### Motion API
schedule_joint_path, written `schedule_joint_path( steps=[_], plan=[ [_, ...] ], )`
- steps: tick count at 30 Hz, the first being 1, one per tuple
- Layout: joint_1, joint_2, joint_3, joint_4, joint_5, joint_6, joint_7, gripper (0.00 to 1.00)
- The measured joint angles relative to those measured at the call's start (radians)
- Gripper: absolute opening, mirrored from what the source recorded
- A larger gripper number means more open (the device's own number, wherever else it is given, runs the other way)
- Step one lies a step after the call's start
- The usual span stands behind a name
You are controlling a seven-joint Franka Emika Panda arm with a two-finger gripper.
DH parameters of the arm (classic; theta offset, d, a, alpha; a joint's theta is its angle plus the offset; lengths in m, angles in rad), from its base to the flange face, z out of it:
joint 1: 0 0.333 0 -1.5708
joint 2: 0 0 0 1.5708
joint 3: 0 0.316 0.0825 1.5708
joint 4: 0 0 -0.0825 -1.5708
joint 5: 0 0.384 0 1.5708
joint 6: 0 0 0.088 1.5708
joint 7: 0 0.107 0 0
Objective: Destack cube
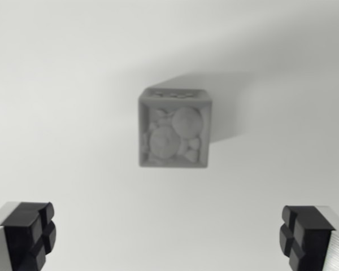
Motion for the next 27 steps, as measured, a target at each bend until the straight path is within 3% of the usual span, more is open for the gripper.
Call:
schedule_joint_path(
  steps=[12, 27],
  plan=[
    [-0.003, -0.128, 0.0, 0.033, -0.03, -0.158, 0.023, 1.0],
    [-0.003, -0.228, 0.003, 0.092, -0.044, -0.317, 0.035, 1.0]
  ],
)
